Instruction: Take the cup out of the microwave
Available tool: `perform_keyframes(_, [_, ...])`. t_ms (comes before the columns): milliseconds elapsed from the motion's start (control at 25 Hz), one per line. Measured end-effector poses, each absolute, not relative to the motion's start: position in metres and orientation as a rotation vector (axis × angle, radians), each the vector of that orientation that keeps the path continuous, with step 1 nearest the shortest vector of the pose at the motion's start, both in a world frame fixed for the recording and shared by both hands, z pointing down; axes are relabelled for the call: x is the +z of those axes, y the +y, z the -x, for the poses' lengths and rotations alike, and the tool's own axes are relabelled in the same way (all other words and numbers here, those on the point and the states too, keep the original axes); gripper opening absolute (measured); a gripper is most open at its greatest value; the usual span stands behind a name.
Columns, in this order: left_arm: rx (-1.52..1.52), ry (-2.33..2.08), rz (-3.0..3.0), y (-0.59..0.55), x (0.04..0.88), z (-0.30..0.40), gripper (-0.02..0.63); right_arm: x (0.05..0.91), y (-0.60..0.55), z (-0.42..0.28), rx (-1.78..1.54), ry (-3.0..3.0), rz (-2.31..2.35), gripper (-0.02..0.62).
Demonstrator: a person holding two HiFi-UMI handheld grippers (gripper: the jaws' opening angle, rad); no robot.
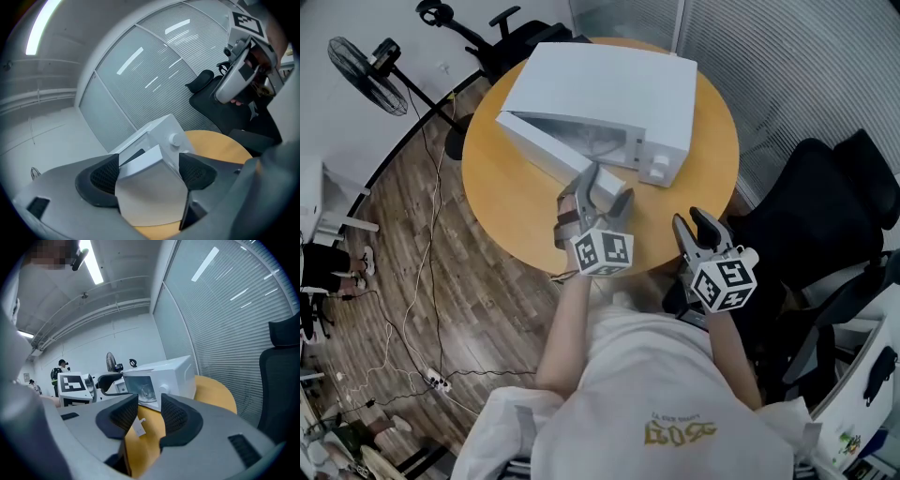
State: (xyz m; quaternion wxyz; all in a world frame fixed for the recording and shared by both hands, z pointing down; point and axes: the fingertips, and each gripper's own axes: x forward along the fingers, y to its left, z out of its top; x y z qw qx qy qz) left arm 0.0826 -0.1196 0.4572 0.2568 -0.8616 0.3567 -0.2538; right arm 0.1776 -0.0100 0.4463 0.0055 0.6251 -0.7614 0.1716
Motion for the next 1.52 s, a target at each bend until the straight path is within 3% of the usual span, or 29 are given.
perform_keyframes(1160, [-0.783,1.305,2.239,-0.102,0.454,-0.011,0.369,0.447,-0.027,-0.129,0.606,-2.564,-1.603,0.144])
perform_keyframes(1240, [-0.728,1.392,2.212,-0.100,0.451,-0.001,0.405,0.449,-0.025,-0.126,0.607,-2.567,-1.576,0.144])
perform_keyframes(1520, [-0.586,1.692,2.270,-0.099,0.458,0.034,0.431,0.449,-0.029,-0.134,0.592,-2.567,-1.554,0.144])
